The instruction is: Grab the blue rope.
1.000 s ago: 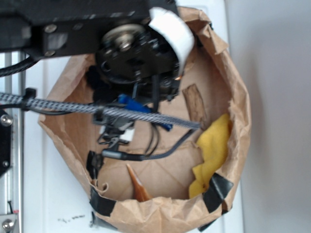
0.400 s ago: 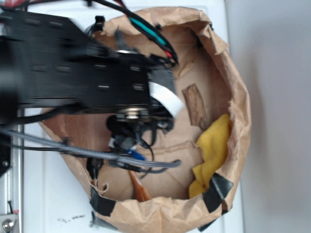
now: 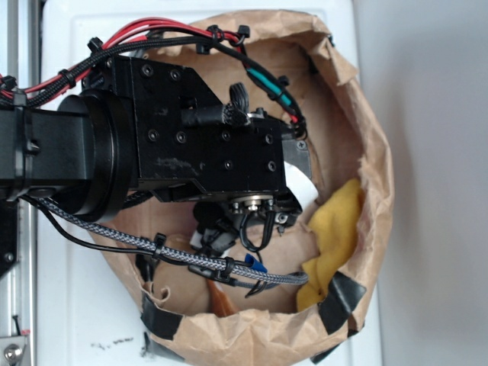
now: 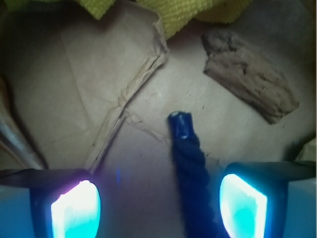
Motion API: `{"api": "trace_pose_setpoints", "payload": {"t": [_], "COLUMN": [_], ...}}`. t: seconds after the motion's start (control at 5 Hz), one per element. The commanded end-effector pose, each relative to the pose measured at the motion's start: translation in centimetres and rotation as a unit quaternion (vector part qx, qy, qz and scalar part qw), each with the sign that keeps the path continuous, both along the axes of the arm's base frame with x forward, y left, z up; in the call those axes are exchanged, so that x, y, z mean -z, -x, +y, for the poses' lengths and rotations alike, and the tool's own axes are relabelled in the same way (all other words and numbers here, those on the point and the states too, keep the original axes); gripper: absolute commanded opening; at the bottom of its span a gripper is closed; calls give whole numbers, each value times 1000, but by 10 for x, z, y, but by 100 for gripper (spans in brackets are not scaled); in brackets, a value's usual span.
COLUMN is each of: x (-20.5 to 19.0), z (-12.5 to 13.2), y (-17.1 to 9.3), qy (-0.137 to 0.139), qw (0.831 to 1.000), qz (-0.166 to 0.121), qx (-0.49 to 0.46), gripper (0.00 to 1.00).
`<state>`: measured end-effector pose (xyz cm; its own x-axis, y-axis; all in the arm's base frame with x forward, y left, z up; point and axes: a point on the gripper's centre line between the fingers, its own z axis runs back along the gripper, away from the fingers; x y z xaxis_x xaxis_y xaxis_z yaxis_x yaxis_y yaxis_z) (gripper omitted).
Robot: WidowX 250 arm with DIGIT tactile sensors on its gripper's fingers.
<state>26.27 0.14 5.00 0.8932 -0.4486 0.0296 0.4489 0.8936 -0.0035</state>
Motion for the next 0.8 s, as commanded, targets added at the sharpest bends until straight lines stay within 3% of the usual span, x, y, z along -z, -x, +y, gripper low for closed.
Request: {"api": "trace_pose_setpoints", "payload": {"t": [0.0, 0.2, 0.4, 0.6], "x": [-22, -35, -35, -25], "z": [5, 20, 31, 22], "y": [6, 11, -2, -18], "qy": [24, 47, 57, 44], "qw": [999, 999, 998, 999], "qz": [-8, 4, 0, -10], "qx": [19, 18, 11, 13], "gripper": [100, 100, 100, 100]}}
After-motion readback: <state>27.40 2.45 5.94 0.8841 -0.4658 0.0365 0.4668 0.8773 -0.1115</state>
